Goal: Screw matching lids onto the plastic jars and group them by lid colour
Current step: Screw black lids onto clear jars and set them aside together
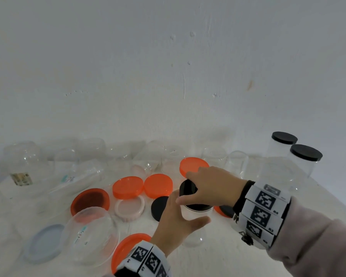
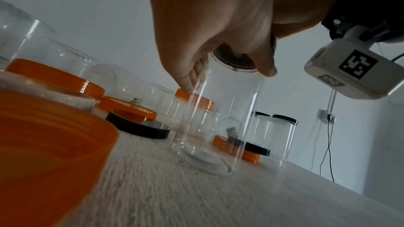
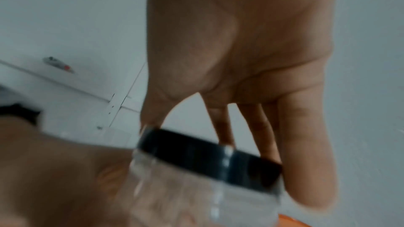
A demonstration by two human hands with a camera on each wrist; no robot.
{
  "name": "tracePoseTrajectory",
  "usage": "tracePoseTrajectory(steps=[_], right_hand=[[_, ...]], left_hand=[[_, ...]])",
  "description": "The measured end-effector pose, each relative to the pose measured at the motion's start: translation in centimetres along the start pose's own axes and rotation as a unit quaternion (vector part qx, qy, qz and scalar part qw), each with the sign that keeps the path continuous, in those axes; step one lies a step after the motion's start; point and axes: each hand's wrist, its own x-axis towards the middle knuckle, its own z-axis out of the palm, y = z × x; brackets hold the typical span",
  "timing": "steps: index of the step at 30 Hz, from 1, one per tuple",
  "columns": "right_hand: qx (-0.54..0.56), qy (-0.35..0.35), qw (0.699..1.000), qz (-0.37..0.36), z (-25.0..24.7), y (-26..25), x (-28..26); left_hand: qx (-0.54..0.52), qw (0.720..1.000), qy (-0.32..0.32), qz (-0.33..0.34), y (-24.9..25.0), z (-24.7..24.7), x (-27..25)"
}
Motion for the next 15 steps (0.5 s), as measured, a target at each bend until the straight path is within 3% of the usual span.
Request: tracePoseTrajectory(steps=[3,7,9,12,15], right_hand=[[0.000,0.010,1.000,0.015,0.3,-0.1,-0.3],[0.113,-0.106,0.988,-0.010,-1.0,1.4,-0.7],[0.117,-0.134,0.983,-0.042,-1.4,1.8,-0.9],[0.108,-0.115,0.986,-0.054,-1.4,1.8,-0.9],[0.057,-0.064,0.996,-0.018,-0.8,1.2,-0.7]], left_hand=[[-0.005,1.000,0.003,-0.004,0.0,0.0,-0.1],[-0.007,1.000,-0.005,-0.001,0.1,-0.1,-0.1],[-0.011,1.000,0.001,-0.003,0.2,0.0,-0.1],[-0.014,1.000,0.003,-0.003,0.3,0.0,-0.2],[-0.011,1.000,-0.002,-0.002,0.2,0.0,-0.2]])
